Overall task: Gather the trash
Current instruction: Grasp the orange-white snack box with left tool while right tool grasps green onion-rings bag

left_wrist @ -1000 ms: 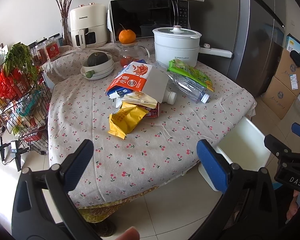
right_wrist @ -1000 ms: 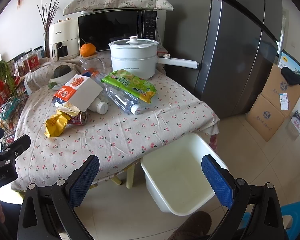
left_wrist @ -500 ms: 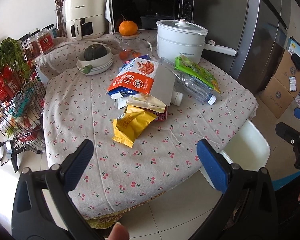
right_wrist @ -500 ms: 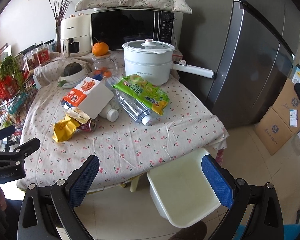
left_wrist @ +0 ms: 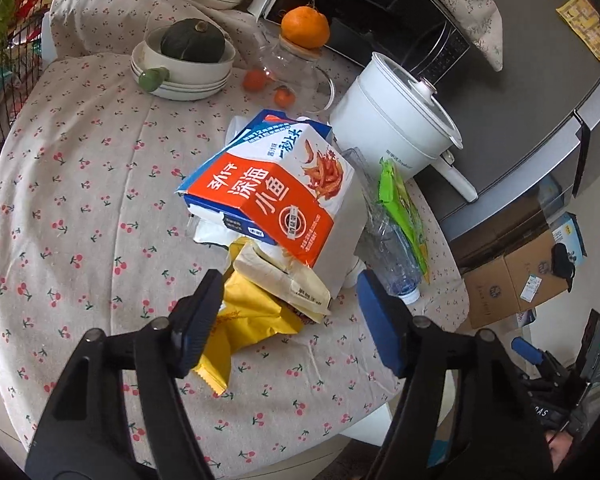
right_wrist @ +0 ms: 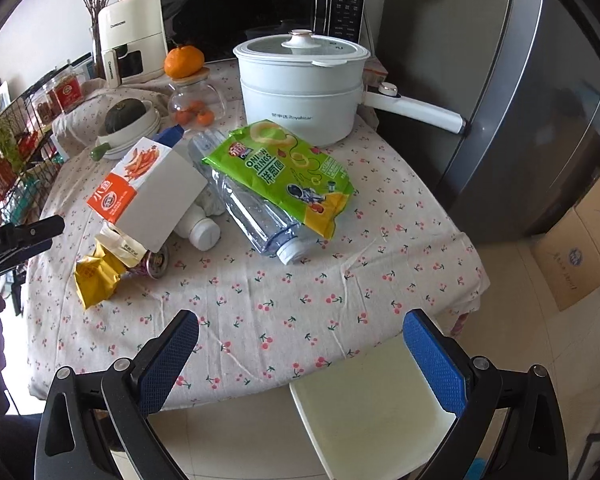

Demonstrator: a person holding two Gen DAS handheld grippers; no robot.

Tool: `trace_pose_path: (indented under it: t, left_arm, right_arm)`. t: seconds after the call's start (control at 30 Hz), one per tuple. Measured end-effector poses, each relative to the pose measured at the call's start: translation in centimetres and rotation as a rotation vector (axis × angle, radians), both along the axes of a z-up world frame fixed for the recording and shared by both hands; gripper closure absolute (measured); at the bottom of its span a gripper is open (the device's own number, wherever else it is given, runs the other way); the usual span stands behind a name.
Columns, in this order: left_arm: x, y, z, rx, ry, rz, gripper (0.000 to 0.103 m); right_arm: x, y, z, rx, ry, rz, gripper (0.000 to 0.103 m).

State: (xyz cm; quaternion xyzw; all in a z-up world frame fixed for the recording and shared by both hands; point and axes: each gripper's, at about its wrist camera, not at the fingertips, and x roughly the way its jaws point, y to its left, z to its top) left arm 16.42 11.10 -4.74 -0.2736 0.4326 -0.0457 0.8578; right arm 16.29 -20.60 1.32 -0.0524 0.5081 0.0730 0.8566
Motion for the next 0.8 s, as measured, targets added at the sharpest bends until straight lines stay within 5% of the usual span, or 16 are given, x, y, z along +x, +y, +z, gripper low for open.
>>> trace_pose_path:
  t: [0.23, 0.57, 0.8]
  left_arm:
    - [3.2, 1.7, -2.0, -0.112, 0.015, 0.139, 0.045]
    - [5.0, 2.9, -3.6, -0.234, -0.005, 0.247, 0.080]
    - [4.3, 2.3, -0.1, -0.199, -0.120, 0.192, 0.099]
  right_arm:
    - [2.7, -0.7, -0.8, -0.035, 0.000, -0.050, 0.000]
    - [3.6, 0.3, -1.2, -0.049, 0.004, -0.028, 0.000]
    - [4.7, -0.3, -1.7, -0.041, 0.002, -0.030, 0.000]
